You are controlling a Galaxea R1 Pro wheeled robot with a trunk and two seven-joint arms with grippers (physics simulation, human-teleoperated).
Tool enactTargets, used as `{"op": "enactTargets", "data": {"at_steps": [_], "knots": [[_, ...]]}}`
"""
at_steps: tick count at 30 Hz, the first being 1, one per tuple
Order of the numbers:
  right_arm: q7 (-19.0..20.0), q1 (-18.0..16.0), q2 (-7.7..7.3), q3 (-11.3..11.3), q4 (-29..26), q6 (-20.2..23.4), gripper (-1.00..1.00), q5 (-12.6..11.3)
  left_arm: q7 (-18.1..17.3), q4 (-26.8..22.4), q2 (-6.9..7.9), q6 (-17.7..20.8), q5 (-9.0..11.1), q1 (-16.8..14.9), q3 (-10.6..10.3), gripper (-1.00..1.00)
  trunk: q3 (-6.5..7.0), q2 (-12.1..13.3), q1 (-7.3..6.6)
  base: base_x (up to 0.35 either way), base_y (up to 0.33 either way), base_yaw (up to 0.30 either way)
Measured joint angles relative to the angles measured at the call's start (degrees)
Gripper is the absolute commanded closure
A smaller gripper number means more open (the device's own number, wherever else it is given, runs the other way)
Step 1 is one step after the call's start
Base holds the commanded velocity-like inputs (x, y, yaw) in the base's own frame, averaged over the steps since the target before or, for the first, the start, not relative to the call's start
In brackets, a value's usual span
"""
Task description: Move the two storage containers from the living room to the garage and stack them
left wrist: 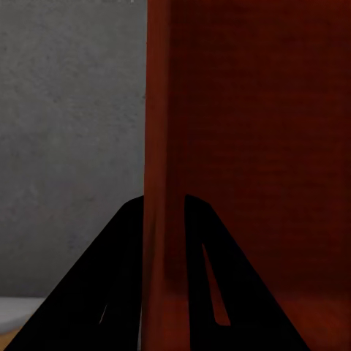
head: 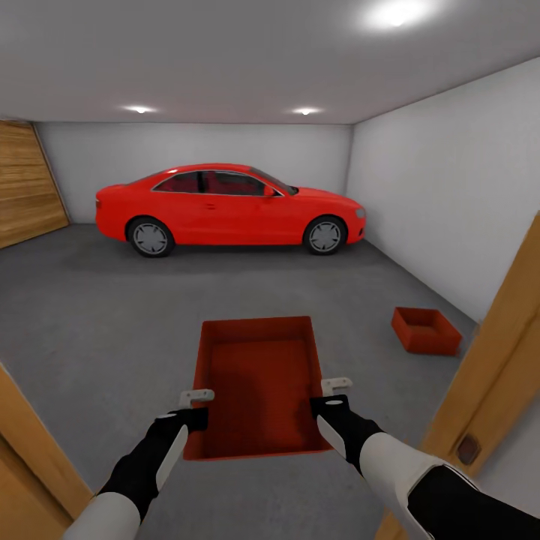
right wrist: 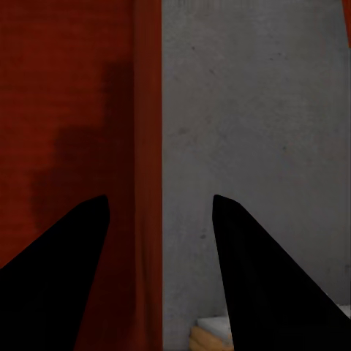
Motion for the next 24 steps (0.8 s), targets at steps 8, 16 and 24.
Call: {"op": "enactTargets", "data": {"at_steps": [8, 16, 24], "knots": [[-0.5, 0.0, 0.0, 0.7, 0.0, 0.0, 1.0, -0.1, -0.4, 1.3, -0.03, -1.5, 0.6, 0.0, 0.1, 1.0, 0.0, 0.0, 0.0, 0.32, 0.0, 0.0], [-0.5, 0.0, -0.01, 0.7, 0.0, 0.0, 1.0, -0.1, -0.4, 1.5, -0.05, -1.7, 0.7, 0.0, 0.1, 1.0, 0.0, 0.0, 0.0, 0.322, 0.0, 0.0], [-0.5, 0.0, -0.03, 0.7, 0.0, 0.0, 1.0, 0.0, -0.4, 1.5, -0.07, -1.6, 0.6, 0.0, 0.1, 1.0, 0.0, 0.0, 0.0, 0.322, 0.0, 0.0]]}}
